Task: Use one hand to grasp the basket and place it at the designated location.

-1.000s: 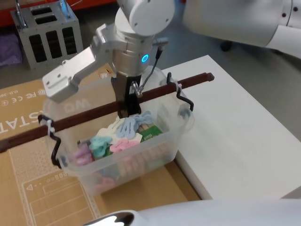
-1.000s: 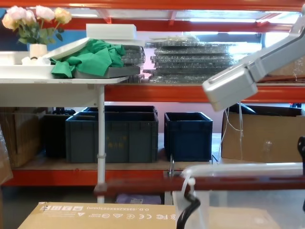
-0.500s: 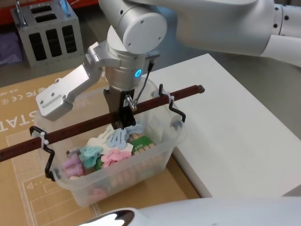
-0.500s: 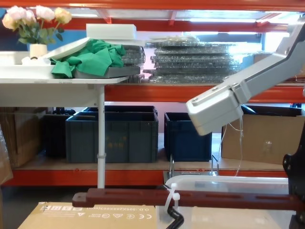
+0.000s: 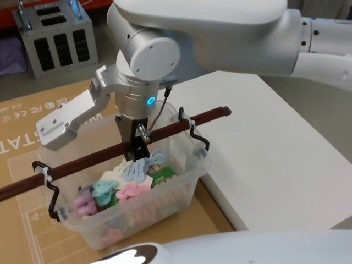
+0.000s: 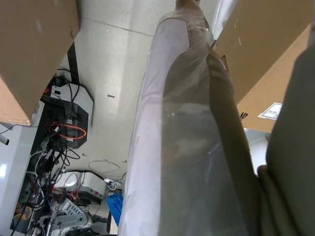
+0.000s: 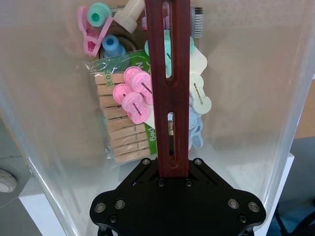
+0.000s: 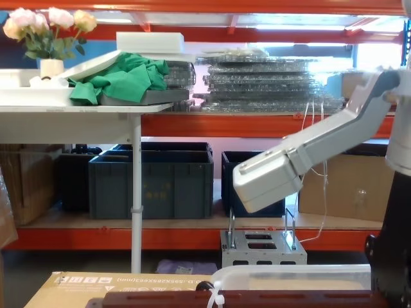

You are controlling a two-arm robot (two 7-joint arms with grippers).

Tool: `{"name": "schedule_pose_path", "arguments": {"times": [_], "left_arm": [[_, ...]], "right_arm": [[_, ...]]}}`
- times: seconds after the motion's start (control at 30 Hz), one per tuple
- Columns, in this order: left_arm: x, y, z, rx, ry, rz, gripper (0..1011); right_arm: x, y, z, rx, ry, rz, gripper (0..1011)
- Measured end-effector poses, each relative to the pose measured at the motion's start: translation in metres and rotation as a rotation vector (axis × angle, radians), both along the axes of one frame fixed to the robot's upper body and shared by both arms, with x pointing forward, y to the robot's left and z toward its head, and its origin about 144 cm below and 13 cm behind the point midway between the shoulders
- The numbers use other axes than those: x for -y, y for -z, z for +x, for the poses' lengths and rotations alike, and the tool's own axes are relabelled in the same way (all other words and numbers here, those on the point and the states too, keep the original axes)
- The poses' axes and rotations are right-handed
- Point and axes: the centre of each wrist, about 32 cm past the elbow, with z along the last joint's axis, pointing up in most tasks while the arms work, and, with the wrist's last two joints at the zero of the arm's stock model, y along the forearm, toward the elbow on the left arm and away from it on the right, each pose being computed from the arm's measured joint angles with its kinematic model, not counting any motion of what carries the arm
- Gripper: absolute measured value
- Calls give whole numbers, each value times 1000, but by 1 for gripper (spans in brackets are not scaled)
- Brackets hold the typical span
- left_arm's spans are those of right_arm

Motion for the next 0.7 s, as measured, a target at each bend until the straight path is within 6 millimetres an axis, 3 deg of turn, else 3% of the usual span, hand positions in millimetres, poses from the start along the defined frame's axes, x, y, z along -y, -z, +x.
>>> {"name": "schedule_pose_path", "arguments": {"times": [0.7], "left_arm": [[0,0,0,0,0,0,0]], "right_arm": [[-2,14,3,-6,28,-14,0]]}}
